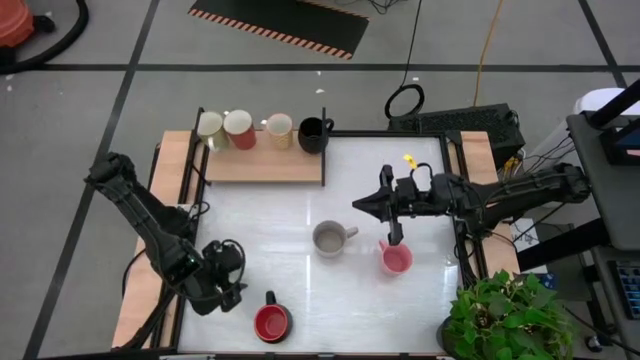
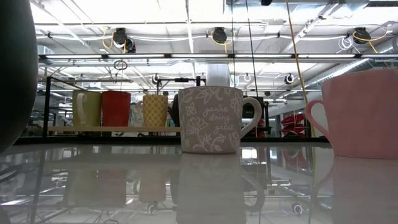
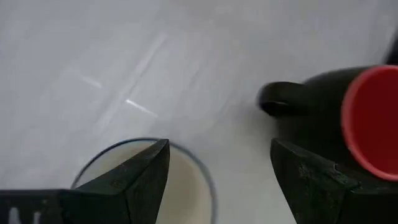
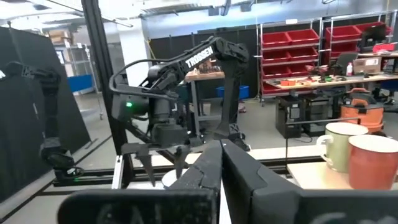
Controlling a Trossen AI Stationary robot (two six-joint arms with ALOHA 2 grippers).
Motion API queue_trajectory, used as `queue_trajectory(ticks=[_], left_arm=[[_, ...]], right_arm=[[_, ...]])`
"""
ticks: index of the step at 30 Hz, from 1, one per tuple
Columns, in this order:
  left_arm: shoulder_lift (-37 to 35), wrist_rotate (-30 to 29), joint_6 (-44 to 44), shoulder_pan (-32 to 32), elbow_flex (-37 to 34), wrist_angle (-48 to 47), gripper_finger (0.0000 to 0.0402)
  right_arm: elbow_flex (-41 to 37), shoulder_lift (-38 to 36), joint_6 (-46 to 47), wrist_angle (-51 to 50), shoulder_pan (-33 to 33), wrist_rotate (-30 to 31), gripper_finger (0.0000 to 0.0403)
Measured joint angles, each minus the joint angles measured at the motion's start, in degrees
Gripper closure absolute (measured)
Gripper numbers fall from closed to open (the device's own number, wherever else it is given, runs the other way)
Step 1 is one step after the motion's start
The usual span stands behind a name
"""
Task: Place coffee mugs
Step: Put the blue patterned mug on the shelf
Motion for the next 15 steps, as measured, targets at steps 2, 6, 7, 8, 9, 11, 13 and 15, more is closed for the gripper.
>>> queue_trajectory(ticks=[2,6,7,8,9,11,13,15], left_arm=[[0.0,-0.1,-3.54,0.0,0.0,-3.07,0.0119],[0.0,1.07,-14.0,0.38,0.0,-13.31,0.0119],[0.0,1.89,-16.79,0.59,0.0,-16.05,0.0119],[0.0,2.86,-19.41,0.76,0.0,-18.54,0.0119],[0.0,3.83,-21.62,0.89,0.0,-20.53,0.0119],[-0.02,5.37,-24.55,1.0,0.0,-22.37,0.0119],[-0.02,6.23,-25.66,0.94,0.0,-21.74,0.0119],[-0.02,6.68,-25.94,0.88,0.0,-20.13,0.0119]], right_arm=[[0.0,0.04,0.0,-0.14,0.3,0.02,0.0399],[0.0,0.04,-0.11,-0.14,0.28,0.02,0.0399],[0.0,0.04,-0.42,-0.14,0.26,0.02,0.0399],[0.0,0.04,-0.93,-0.14,0.28,0.05,0.0399],[0.0,0.04,-1.24,-0.14,0.26,0.2,0.0399],[0.02,0.04,-2.09,-0.14,0.15,1.32,0.0399],[0.02,0.04,-3.23,-0.14,0.11,3.08,0.0399],[0.02,0.04,-4.3,-0.13,0.11,4.79,0.0399]])
